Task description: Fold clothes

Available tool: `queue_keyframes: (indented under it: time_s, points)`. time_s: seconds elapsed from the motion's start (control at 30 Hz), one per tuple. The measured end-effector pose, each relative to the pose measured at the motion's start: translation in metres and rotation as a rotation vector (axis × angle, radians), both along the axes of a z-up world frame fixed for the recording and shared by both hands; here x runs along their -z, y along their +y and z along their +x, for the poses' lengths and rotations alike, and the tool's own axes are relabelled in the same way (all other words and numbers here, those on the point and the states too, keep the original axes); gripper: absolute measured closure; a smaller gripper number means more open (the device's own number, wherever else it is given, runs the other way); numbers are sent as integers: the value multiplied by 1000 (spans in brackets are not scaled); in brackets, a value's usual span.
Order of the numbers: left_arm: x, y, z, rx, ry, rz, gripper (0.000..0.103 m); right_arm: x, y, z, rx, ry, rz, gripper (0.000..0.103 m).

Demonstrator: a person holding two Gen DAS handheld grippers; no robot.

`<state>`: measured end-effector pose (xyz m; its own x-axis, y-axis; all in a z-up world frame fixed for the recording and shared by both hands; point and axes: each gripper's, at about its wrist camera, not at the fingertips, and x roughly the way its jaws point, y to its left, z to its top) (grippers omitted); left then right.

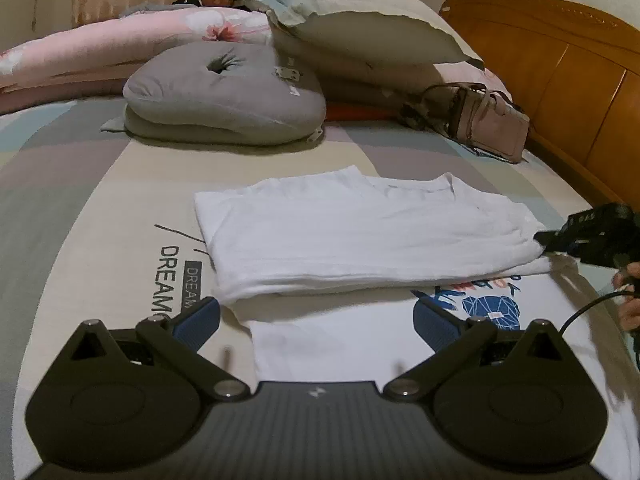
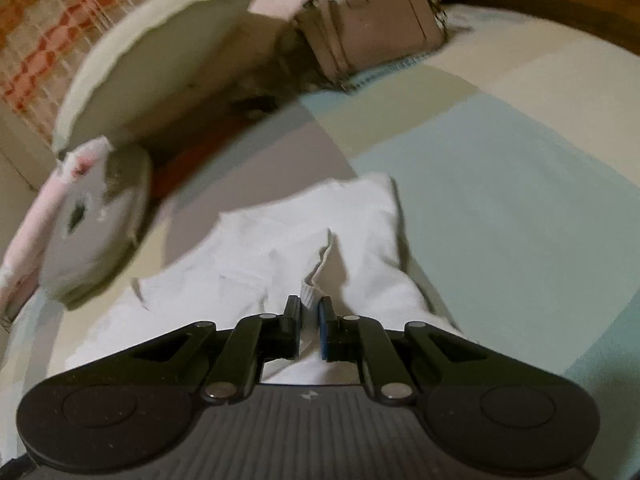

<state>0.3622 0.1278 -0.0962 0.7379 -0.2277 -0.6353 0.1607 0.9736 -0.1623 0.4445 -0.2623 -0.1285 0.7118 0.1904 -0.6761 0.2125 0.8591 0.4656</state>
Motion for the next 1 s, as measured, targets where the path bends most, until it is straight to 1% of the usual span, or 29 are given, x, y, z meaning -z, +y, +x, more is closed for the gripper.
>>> queue_keyframes:
  time_s: [0.07, 0.1, 0.13, 0.17, 0.2, 0.23, 0.27, 0.33, 0.47, 0.57, 0.67, 0.73, 0.77, 0.83, 0.87, 0.9, 0.97, 1.0]
  points:
    - [0, 2, 0, 1, 6, 3, 1, -4, 2, -3, 6, -9, -28, 80]
    - [-1, 4, 0, -2, 8, 5, 1, -10, 4, -7, 9, -24, -59, 78]
    - [-1, 7, 0, -4, 11, 6, 1, -17, 8, -10, 6, -43, -88, 73]
    - [-2, 9, 0, -6, 15, 4, 1, -25, 11, -13, 2, -64, -116, 71]
    - [-3, 13, 0, -7, 20, 1, 1, -32, 16, -15, -26, -81, -138, 67]
    - [-5, 18, -1, -9, 25, 0, 1, -40, 22, -17, -60, -97, -159, 58]
    - [-6, 23, -1, -11, 30, -2, 1, -45, 31, -16, -118, -102, -166, 46]
    - [-8, 34, -3, -23, 36, -8, 1, -55, 53, -12, -261, -104, -176, 38]
    - [-13, 63, -7, -100, 28, -40, 1, -66, 117, -6, -505, -134, -249, 38]
    - [-17, 86, -10, -158, 22, -64, 1, -60, 170, 6, -626, -145, -277, 38]
    - [-19, 103, -12, -207, 21, -90, 1, -46, 220, 15, -713, -150, -307, 38]
    - [-19, 108, -11, -218, 21, -97, 1, -36, 249, 18, -759, -154, -294, 38]
    - [-18, 110, -11, -220, 21, -105, 1, -30, 262, 19, -786, -146, -270, 38]
    - [-17, 114, -10, -223, 22, -122, 1, -12, 290, 17, -847, -96, -281, 36]
    - [-16, 116, -9, -228, 25, -127, 1, -7, 301, 9, -865, -115, -346, 33]
    - [-16, 117, -9, -232, 29, -133, 1, -4, 312, 1, -880, -147, -424, 33]
    - [-15, 120, -8, -246, 37, -135, 1, -10, 318, -6, -906, -150, -475, 34]
    - [-14, 121, -8, -252, 41, -139, 1, -16, 314, -5, -906, -159, -461, 34]
